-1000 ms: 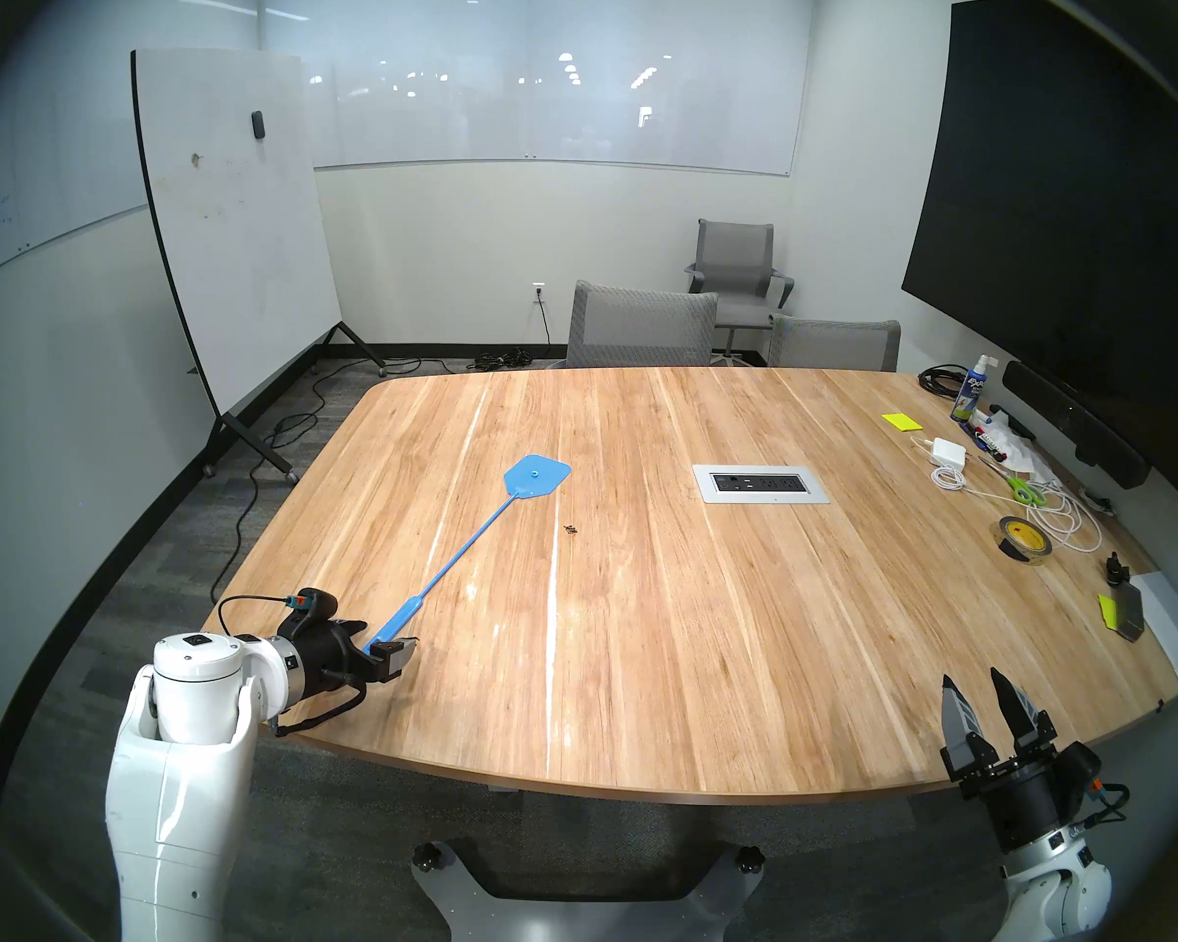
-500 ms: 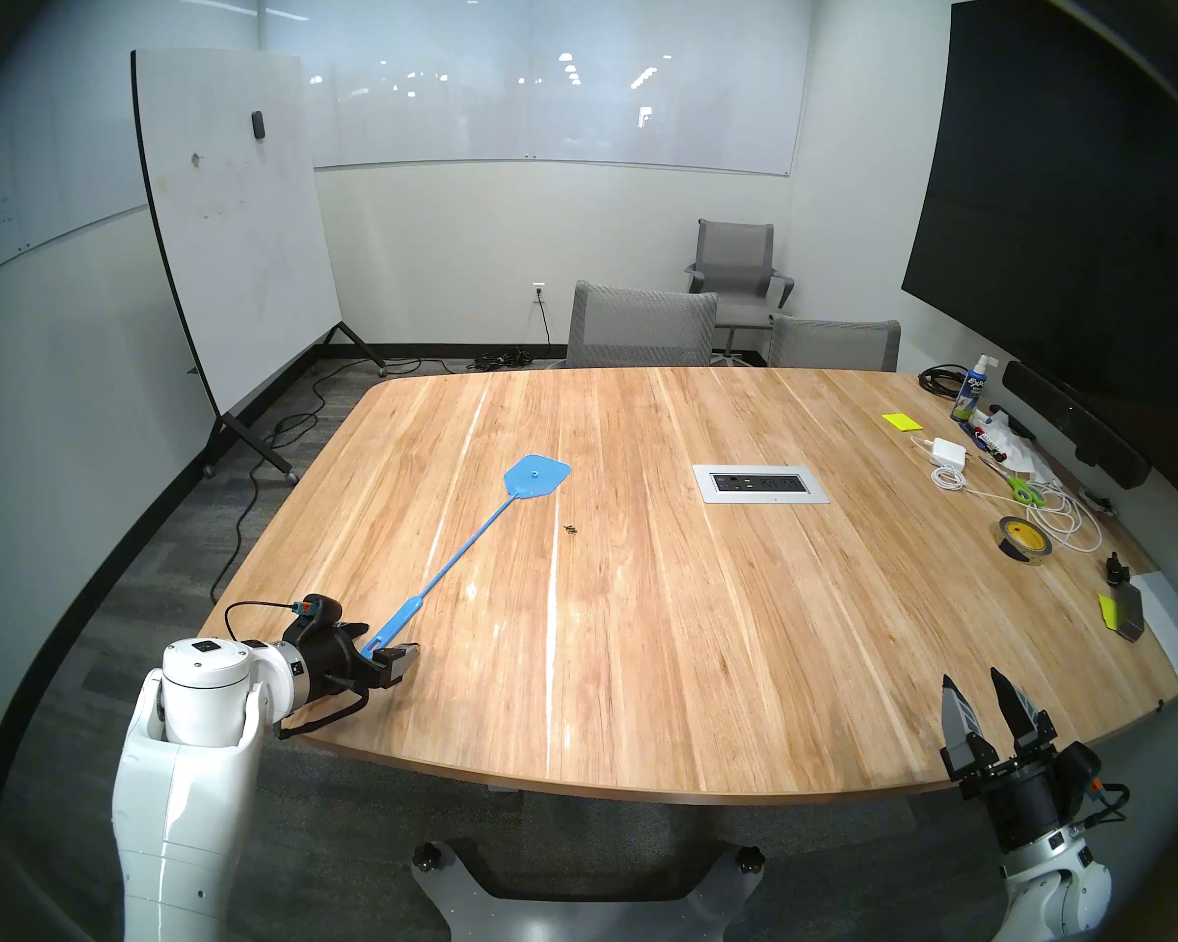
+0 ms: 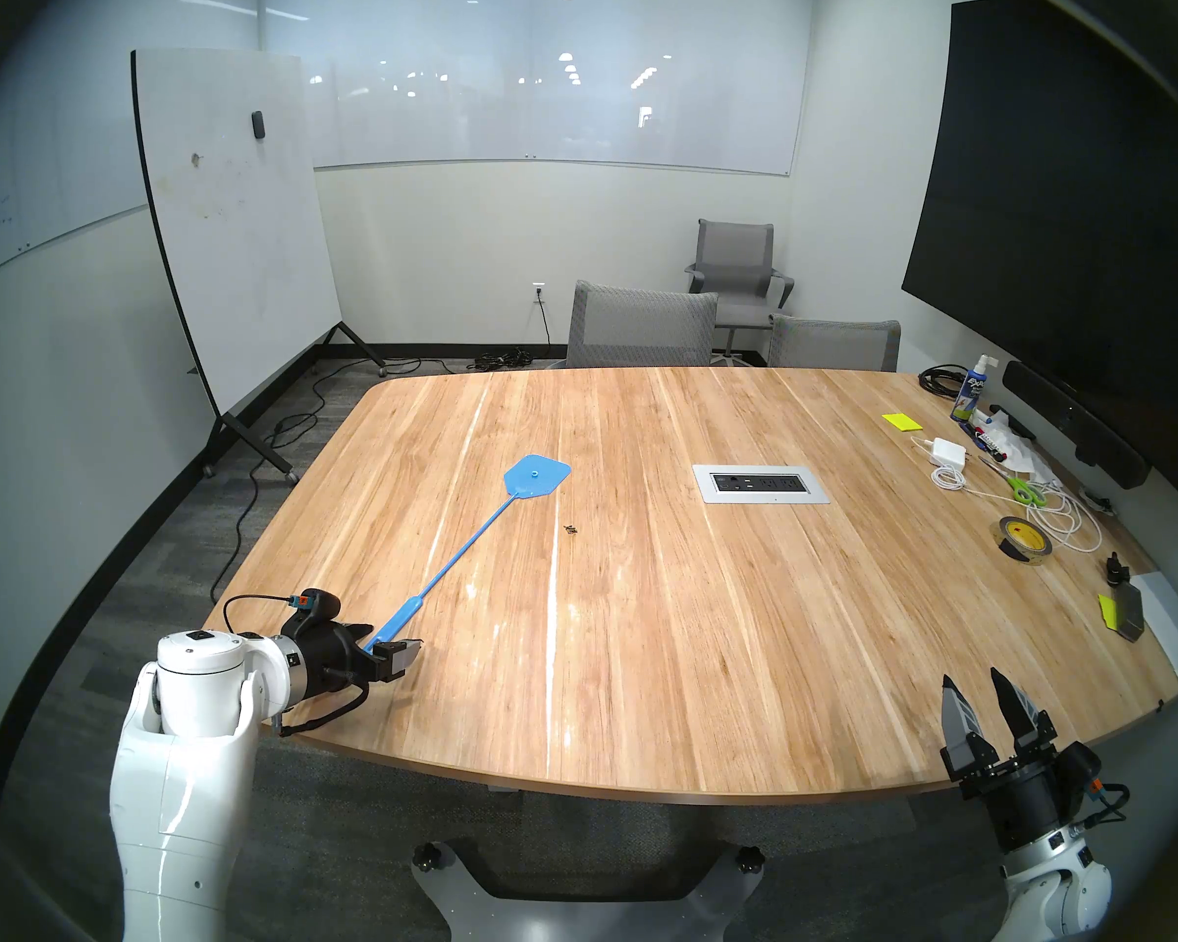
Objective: Swat a bug on table
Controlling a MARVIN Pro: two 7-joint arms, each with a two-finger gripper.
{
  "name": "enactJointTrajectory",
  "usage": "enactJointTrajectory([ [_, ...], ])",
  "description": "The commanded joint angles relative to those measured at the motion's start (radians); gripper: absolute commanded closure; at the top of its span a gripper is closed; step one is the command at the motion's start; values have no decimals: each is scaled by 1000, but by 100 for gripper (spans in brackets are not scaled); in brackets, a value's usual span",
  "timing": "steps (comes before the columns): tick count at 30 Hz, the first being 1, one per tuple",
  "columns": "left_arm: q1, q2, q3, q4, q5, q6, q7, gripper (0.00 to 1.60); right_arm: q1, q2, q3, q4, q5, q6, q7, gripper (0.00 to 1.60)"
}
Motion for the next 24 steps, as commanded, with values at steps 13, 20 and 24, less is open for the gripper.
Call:
enactJointTrajectory([
  [13, 23, -35, 24, -69, -28, 79, -28, 0, -1, 2, -1, -15, 6, -1, -1, 0],
  [20, 37, -53, 36, -93, -28, 90, -22, 0, -1, 2, -1, -15, 6, -1, -1, 0],
  [24, 41, -66, 51, -103, -25, 97, -16, 0, -1, 2, -1, -15, 6, -1, -1, 0],
])
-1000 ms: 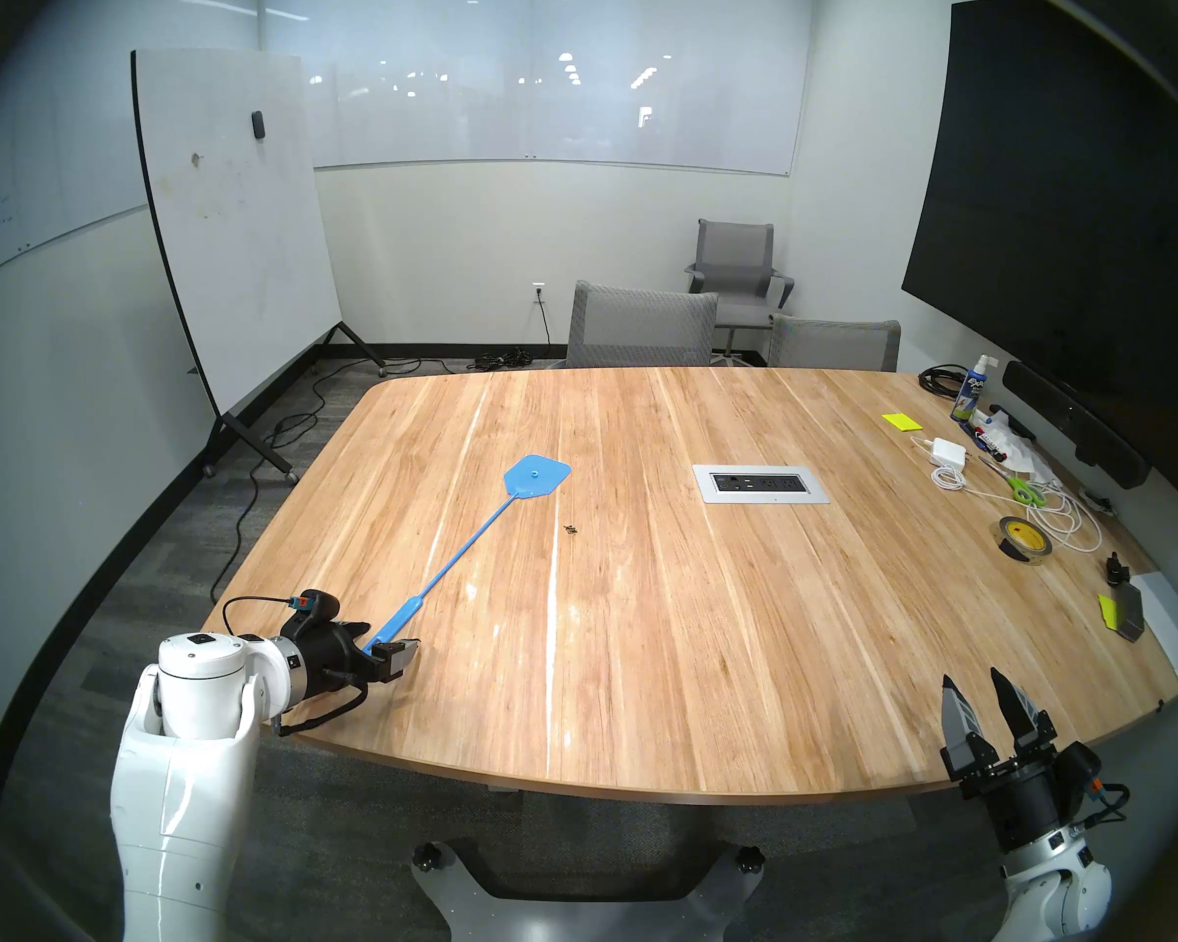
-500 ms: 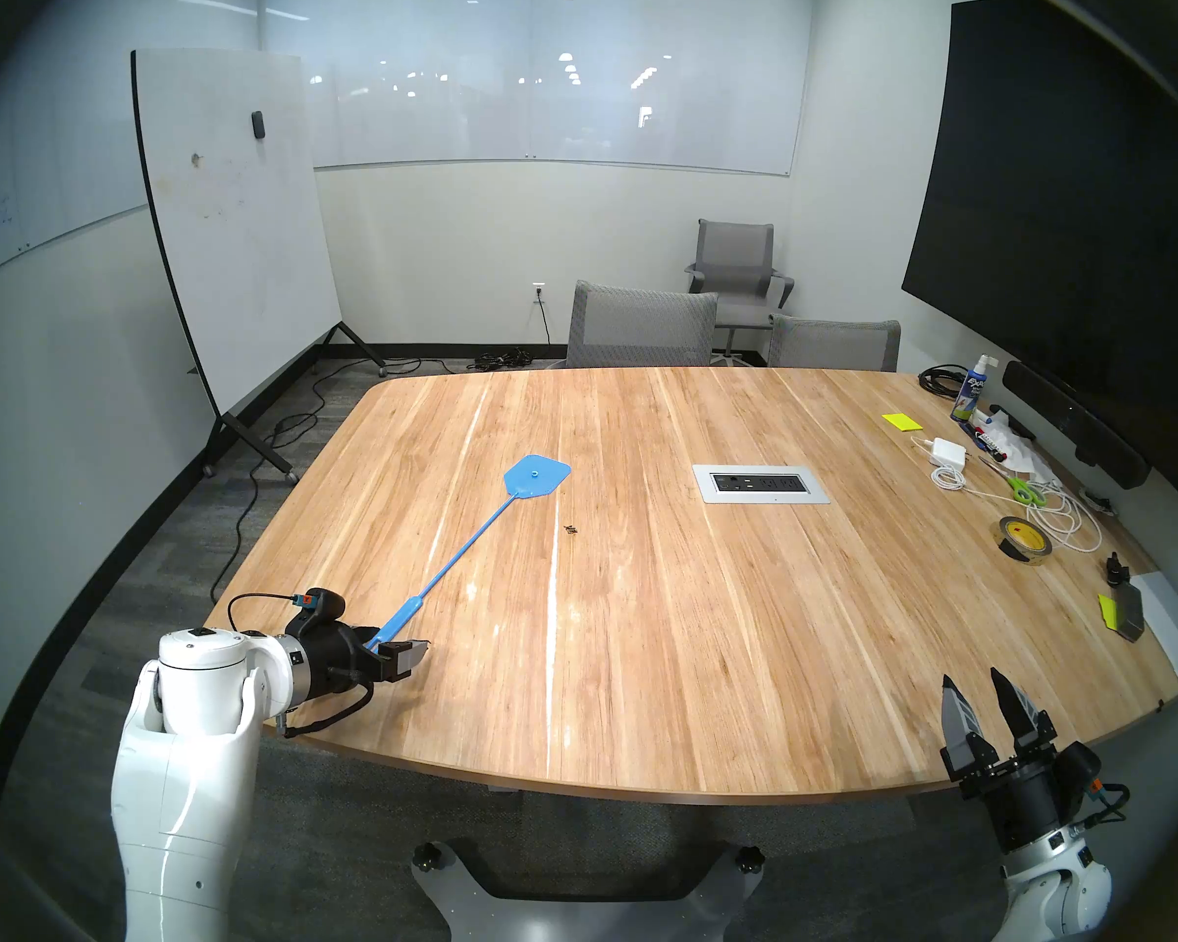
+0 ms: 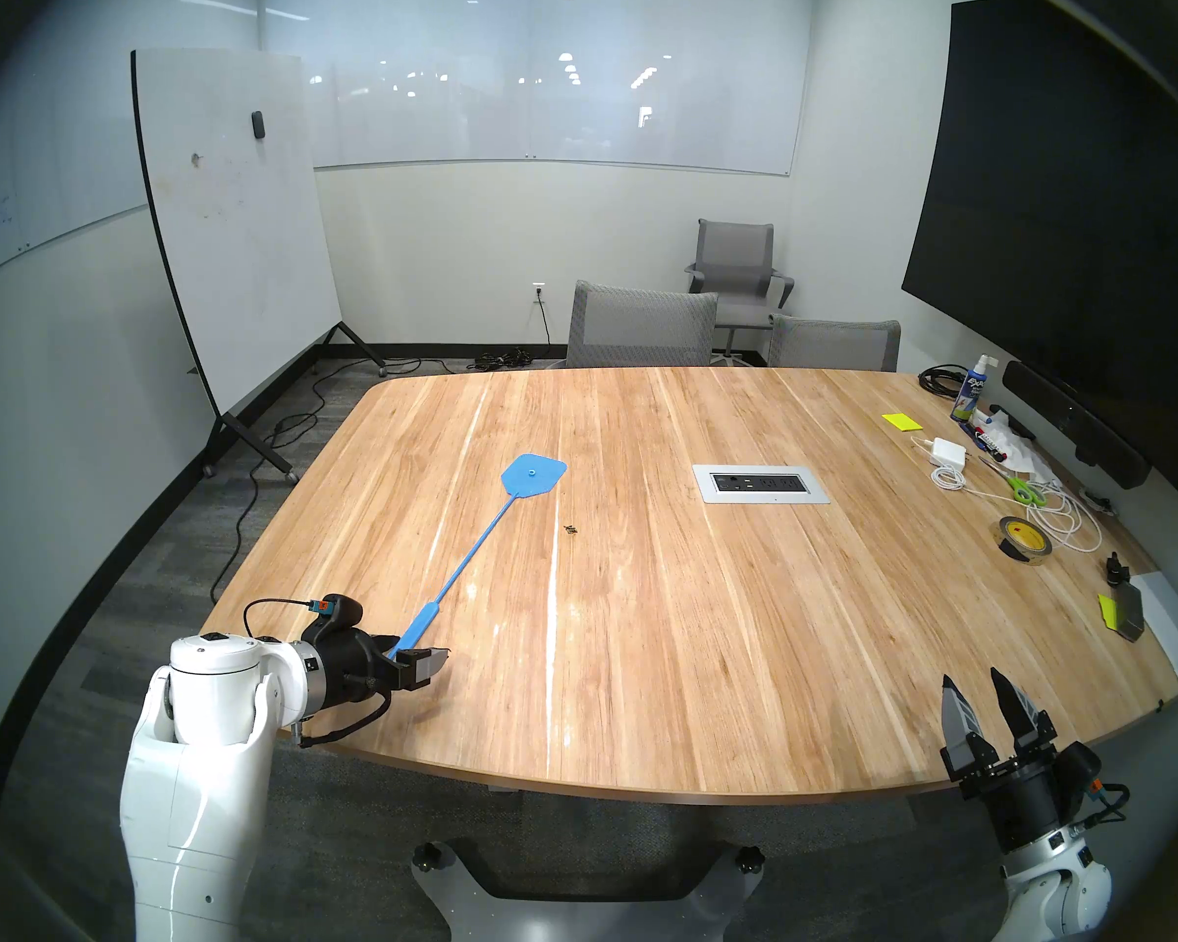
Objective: Swat a bug on table
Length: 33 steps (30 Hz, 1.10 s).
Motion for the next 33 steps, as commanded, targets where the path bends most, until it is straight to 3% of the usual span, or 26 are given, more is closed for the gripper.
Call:
enactJointTrajectory([
  [1, 11, -29, 22, -34, -3, 9, 5, 0, -1, 2, -1, -15, 6, -1, -1, 0],
  [21, 7, -107, 129, -78, -4, 34, 49, 0, 0, 2, -1, -15, 6, -1, 0, 0],
  [33, 43, -151, 195, -78, 1, 26, 94, 0, -1, 2, -1, -15, 6, -1, 0, 0],
])
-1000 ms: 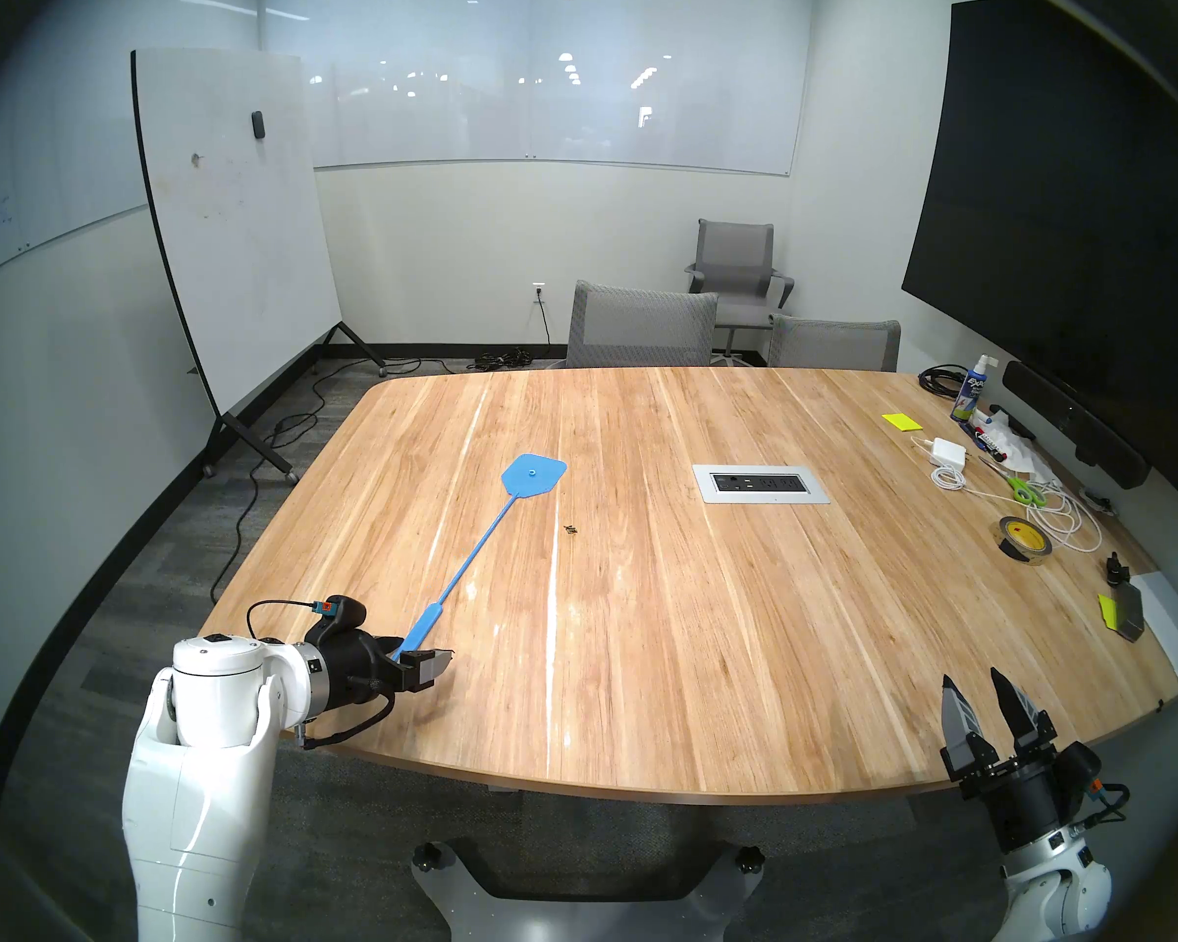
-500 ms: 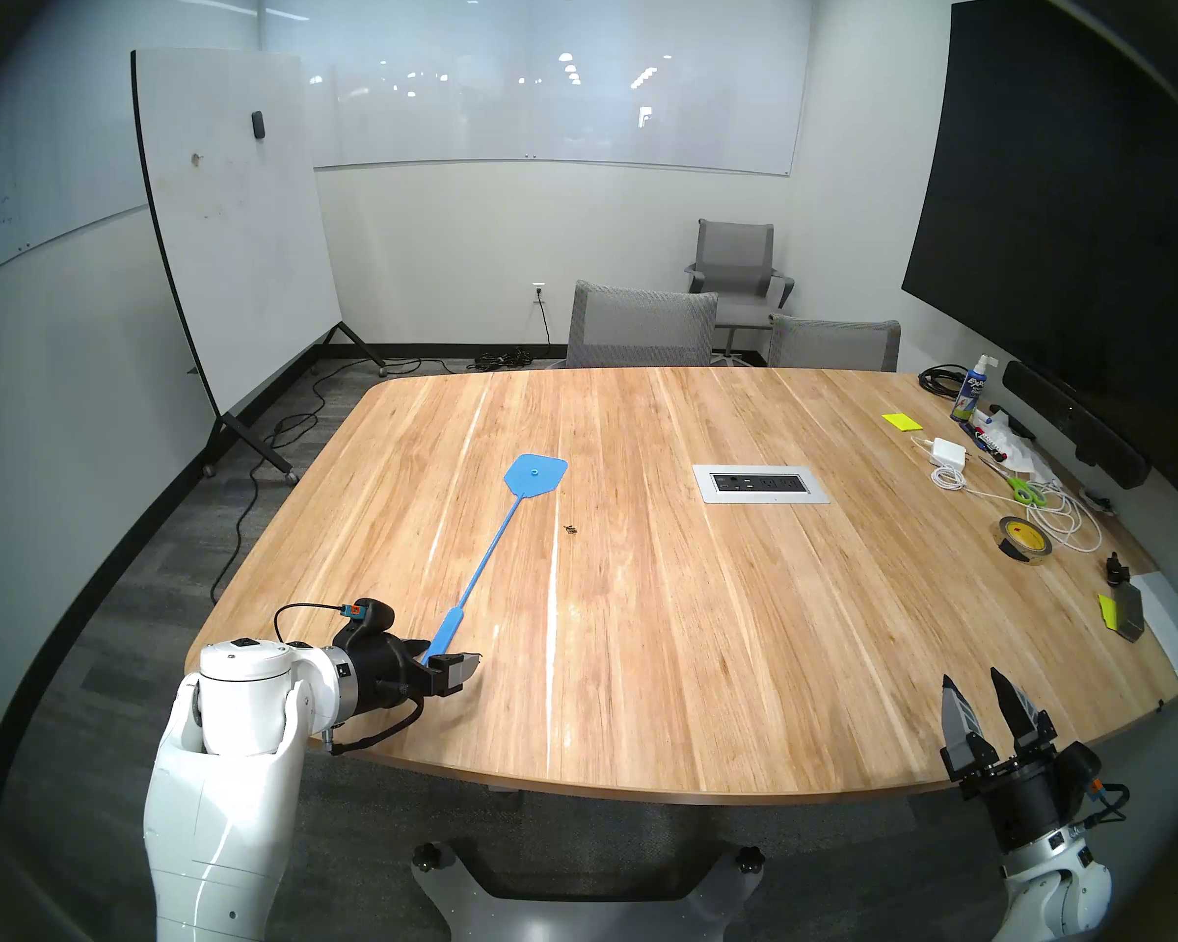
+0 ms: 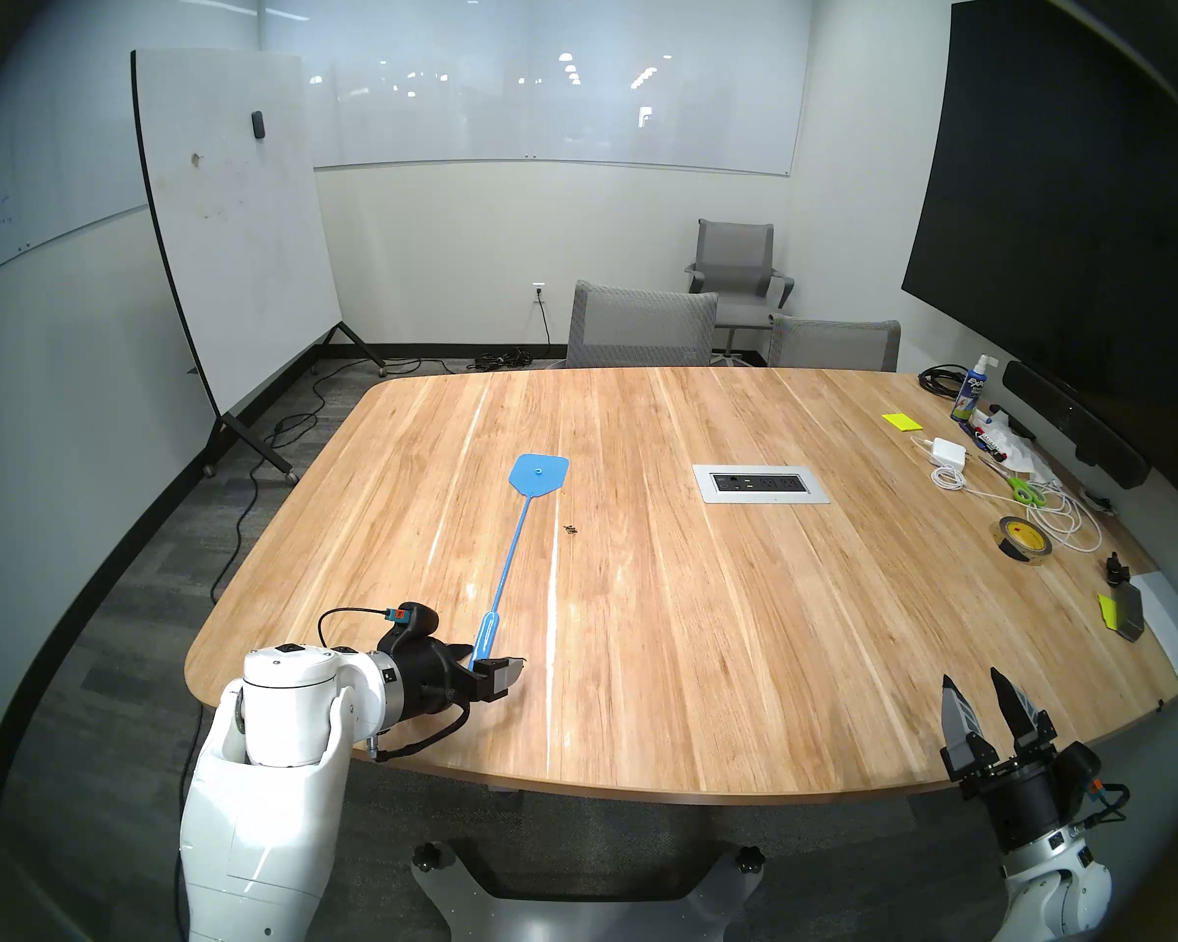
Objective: Swat a bug on table
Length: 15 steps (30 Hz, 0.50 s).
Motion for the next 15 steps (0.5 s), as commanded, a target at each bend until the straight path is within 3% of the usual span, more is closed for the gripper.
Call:
enactJointTrajectory([
  [1, 21, -42, 48, -3, -3, -8, 3, 0, -1, 2, -1, -15, 6, -1, 0, 0],
  [15, 0, -98, 147, 18, 0, -21, 51, 0, 0, 2, -1, -15, 6, -1, 0, 0],
])
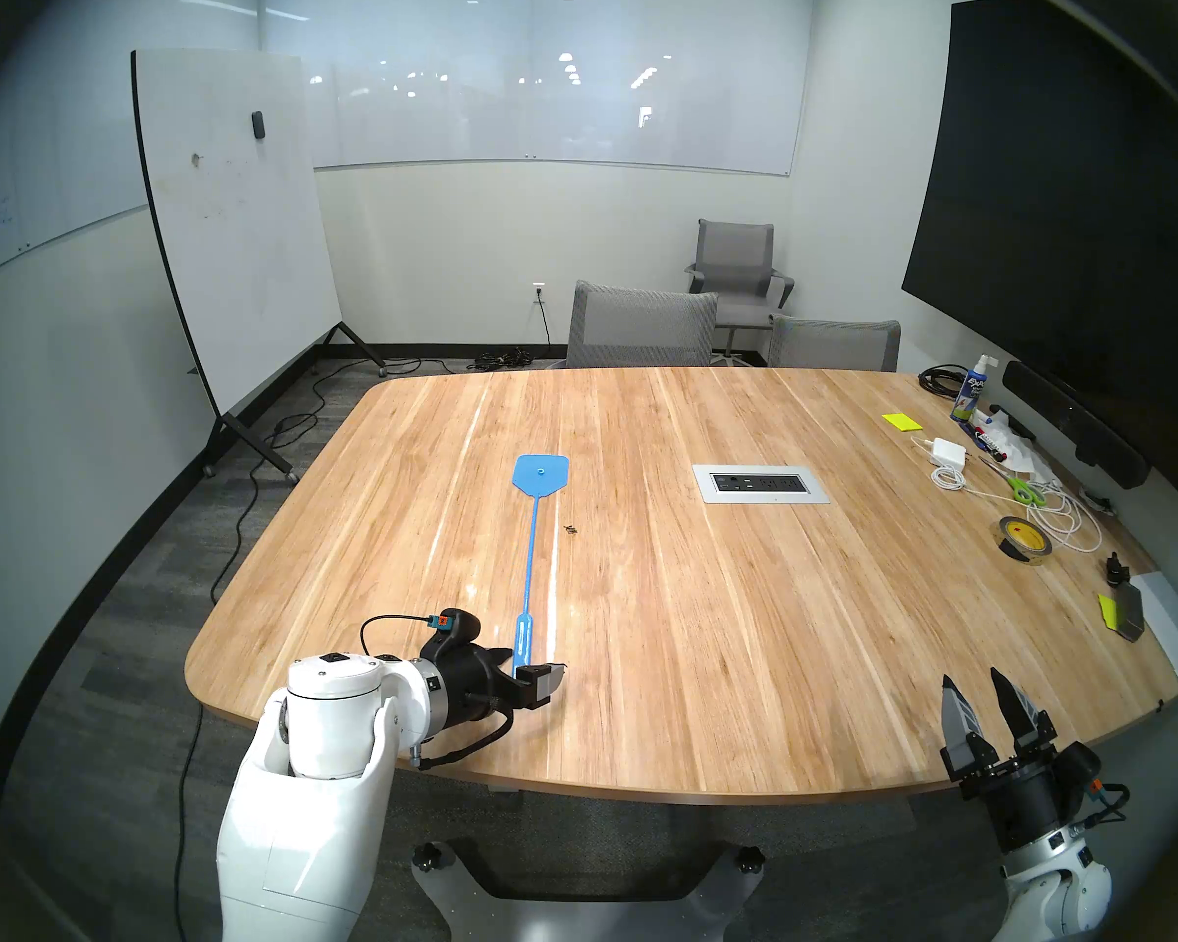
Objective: Swat a bug on table
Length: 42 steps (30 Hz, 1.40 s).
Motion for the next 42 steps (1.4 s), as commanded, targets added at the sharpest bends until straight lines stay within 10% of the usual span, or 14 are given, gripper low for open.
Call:
enactJointTrajectory([
  [1, -5, -55, 62, 19, -1, 2, 13, 0, 0, 2, -1, -15, 6, -1, 0, 0],
  [42, -112, -44, 301, 156, -258, -73, 273, 0, -1, 2, -1, -16, 6, -1, -1, 0],
])
